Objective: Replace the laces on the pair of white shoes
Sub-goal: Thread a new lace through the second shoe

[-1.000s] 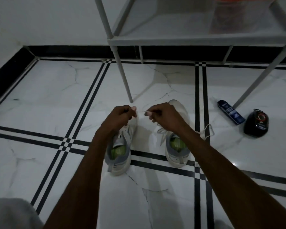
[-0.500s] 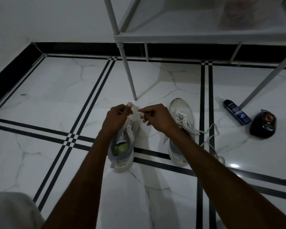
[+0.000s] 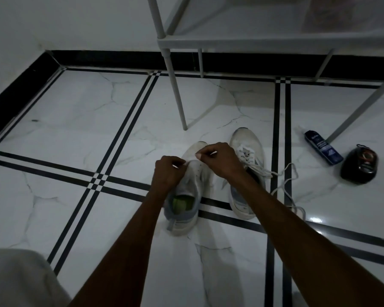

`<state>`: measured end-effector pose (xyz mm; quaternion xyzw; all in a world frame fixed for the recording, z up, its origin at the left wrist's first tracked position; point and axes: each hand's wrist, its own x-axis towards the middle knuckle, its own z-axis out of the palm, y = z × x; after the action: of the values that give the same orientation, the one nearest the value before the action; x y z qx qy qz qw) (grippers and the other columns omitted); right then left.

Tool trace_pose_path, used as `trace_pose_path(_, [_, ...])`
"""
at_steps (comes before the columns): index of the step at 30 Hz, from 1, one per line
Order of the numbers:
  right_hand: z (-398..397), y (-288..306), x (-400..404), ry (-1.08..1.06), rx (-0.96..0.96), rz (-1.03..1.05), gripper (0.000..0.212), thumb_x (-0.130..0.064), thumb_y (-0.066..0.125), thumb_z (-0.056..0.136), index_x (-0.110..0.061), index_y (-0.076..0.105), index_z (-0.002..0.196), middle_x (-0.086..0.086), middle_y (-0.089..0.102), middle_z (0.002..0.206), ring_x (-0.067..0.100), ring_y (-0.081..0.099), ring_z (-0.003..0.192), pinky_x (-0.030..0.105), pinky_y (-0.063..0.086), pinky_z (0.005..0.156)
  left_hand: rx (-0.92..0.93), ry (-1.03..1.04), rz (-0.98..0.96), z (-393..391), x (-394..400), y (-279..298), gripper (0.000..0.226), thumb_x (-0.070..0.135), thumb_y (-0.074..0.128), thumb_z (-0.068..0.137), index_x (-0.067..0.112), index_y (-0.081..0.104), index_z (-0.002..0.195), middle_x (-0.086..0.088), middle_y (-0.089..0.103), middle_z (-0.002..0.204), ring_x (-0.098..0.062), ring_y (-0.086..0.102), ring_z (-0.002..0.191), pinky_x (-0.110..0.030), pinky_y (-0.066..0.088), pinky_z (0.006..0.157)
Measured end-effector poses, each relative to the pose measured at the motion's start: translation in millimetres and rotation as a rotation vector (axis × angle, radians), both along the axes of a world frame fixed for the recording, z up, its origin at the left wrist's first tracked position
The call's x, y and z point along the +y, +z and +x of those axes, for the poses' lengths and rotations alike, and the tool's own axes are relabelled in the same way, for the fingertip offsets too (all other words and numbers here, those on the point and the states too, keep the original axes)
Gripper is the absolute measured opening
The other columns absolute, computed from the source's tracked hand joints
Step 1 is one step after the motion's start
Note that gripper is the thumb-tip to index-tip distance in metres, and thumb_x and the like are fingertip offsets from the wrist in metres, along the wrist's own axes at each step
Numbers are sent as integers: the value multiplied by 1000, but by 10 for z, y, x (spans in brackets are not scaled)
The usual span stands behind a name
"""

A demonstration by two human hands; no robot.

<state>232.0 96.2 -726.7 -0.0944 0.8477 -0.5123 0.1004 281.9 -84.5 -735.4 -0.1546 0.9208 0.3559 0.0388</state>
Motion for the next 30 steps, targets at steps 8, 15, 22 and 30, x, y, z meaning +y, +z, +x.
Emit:
trace_pose_path(8, [116,-157,138,-24,79,159,4,-11,76,80,-13,79,78,1,76,81,9,67,74,24,54,76,-2,56,213,34,292,-135,20,24,73,90,14,80,107,-2,78,103,-12,70,96,-30,56,89])
trace_pose_path(15, [63,-194,76,183,9,365,19,-5,58,93,0,72,105,16,70,109,26,63,104,30,44,91,14,71,336,50,332,-197,19,22,72,93,13,79,108,-3,78,102,-13,71,96,-25,56,84])
trace_pose_path(22, [127,-235,59,64,134,327,17,-8,59,91,-1,74,94,16,72,93,27,66,88,31,45,81,31,41,435,68,268,-264,19,23,72,93,14,79,108,1,78,100,-13,72,98,-39,59,93])
trace_pose_path(30, [143,-290,-10,-30,106,309,15,-15,58,91,-6,70,92,11,70,94,26,65,90,41,53,83,52,37,502,88,244,-277,21,22,72,93,11,79,110,-3,78,101,-18,73,100,-45,58,96])
